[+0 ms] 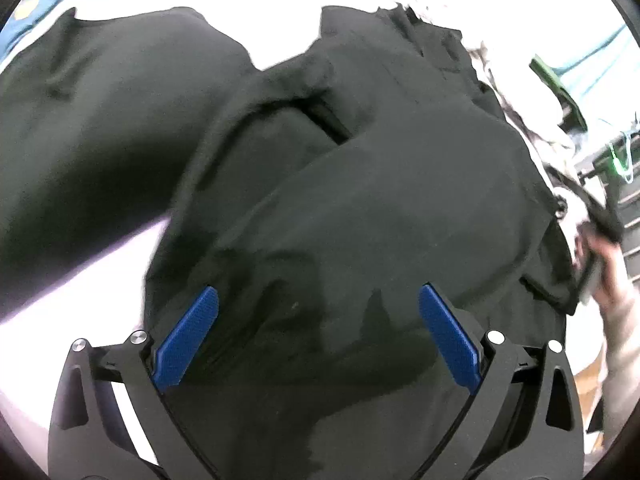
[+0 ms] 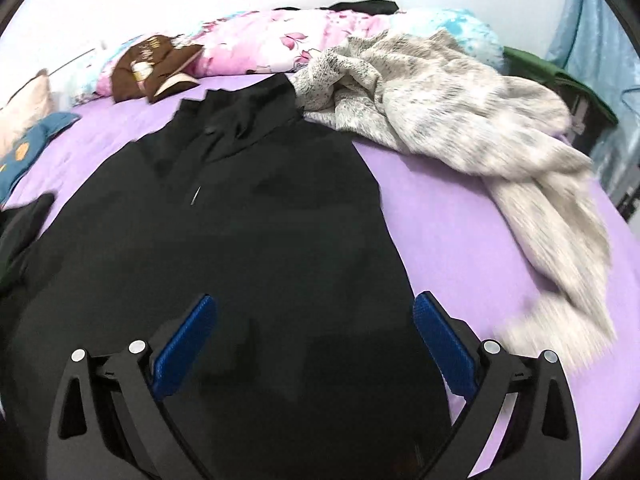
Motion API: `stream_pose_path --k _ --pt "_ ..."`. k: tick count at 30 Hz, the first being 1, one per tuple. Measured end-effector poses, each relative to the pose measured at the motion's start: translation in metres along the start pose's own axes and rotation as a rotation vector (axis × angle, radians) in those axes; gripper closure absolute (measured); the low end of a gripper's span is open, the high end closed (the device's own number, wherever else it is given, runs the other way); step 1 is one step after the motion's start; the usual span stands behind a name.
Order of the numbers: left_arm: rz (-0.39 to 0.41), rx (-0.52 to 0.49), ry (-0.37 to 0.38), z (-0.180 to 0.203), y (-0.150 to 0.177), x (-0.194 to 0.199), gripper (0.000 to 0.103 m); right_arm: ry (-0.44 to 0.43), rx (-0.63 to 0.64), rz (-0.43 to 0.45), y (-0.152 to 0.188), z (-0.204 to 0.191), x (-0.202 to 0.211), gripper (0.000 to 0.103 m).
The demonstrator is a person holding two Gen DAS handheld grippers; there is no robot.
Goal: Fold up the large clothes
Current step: 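Move both open grippers along the jacket to its hem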
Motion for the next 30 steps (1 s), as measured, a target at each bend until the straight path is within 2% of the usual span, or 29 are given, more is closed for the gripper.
stream_pose_path --k 6,13,24,30 --pt "0.048 0.025 -0.018 -0.015 0.035 0.032 0.006 -0.008 -0.016 0.029 0.065 0.014 0.077 0.007" --pt "0.047 0.109 -0.001 -0.035 0.073 0.035 0.006 -0.008 -0.115 0.049 0.127 0.035 0.136 0.006" --pt "0.072 0.181 0.065 -0.059 0.109 0.041 0.006 -0.011 -0.204 0.024 0.196 0.05 0.159 0.007" --pt "0.052 0.222 0.111 -0.068 0.121 0.04 0.006 -0.079 -0.261 -0.016 0.23 0.051 0.153 0.006"
Point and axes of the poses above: each gripper's, at about its wrist camera, not at the fingertips, and x roughly against the way its jaws point, z to its right, y to its underside, the point moved 5 cm from there along -x, roughly the way its jaws point, and after that the axes turned 6 degrees about -z, right-handed, at the moved point
